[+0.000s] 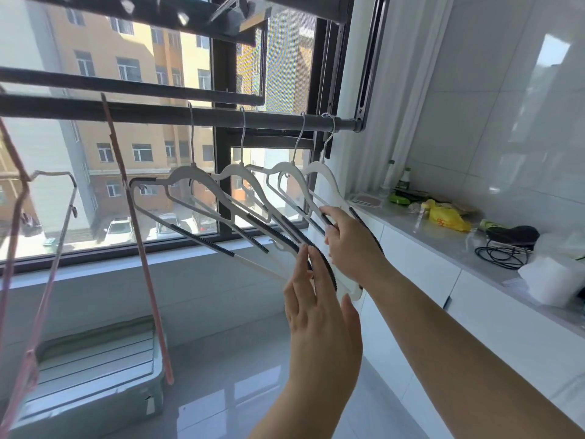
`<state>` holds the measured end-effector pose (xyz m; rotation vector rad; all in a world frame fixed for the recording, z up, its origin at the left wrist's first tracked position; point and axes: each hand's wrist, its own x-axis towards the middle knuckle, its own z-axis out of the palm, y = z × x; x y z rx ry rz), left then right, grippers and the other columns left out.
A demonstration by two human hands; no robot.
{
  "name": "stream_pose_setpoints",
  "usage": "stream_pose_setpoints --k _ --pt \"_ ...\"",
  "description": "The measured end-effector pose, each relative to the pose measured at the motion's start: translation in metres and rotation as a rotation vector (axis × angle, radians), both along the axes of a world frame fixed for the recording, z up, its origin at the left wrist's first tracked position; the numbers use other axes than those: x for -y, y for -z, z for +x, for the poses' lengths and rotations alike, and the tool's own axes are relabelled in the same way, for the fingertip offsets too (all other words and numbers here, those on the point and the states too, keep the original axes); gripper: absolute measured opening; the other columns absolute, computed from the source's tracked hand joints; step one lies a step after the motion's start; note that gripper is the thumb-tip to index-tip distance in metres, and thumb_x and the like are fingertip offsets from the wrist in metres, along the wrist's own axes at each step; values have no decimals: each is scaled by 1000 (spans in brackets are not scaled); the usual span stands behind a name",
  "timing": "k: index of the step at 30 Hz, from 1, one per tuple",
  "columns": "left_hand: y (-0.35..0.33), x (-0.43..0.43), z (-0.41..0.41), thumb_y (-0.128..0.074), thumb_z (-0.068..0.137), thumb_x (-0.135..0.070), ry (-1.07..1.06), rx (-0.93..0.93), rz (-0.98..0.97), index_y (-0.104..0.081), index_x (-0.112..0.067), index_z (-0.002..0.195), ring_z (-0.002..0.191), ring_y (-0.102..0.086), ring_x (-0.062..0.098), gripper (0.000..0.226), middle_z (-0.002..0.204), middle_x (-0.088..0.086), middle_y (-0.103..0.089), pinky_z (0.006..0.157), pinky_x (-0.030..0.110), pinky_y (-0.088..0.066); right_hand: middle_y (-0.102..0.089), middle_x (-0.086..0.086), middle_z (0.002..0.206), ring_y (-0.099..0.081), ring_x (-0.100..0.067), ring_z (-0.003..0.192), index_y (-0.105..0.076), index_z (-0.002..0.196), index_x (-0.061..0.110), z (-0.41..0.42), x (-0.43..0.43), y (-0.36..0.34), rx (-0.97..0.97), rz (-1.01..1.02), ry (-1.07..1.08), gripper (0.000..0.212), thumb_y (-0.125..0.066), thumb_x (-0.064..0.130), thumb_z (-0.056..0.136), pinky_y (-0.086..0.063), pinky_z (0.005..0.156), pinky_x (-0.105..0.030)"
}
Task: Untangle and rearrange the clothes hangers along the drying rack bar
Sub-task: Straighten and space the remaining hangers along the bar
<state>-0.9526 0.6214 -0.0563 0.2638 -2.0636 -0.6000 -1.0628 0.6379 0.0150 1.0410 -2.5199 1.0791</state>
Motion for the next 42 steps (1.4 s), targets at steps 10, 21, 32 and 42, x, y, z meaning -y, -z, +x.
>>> stream_pose_setpoints --k 10,21,32,42 --pt "3 1 1 -30 89 -28 -31 -24 5 -12 -7 141 131 -15 18 59 143 6 -14 107 25 -2 -58 -7 122 -56 -25 109 -36 137 19 6 1 -4 26 67 3 39 -33 24 98 -43 94 -33" --pt "2 19 8 -59 82 -24 -55 -88 97 -9 -23 140 124 -20 13 76 137 -5 -18 108 23 -11 -54 -4 126 -52 -18 114 -41 134 17 45 29 -29 -19 32 -206 43 -50 20 92 -41 101 -33" --pt "3 24 14 -70 75 -23 -72 -64 118 -5 -27 141 121 -20 12 92 135 -7 -20 99 32 -24 -53 3 75 -48 -10 63 -57 120 18 44 40 -18 525 -220 -272 33 -41 6 94 -45 61 -19" --pt "2 25 15 -70 75 -20 -123 -80 99 -14 -19 140 118 -24 14 86 133 -3 -23 97 33 -25 -65 -7 102 -62 -28 95 -57 123 16 42 38 -18 422 -215 -203 34 -43 10 93 -49 94 -44"
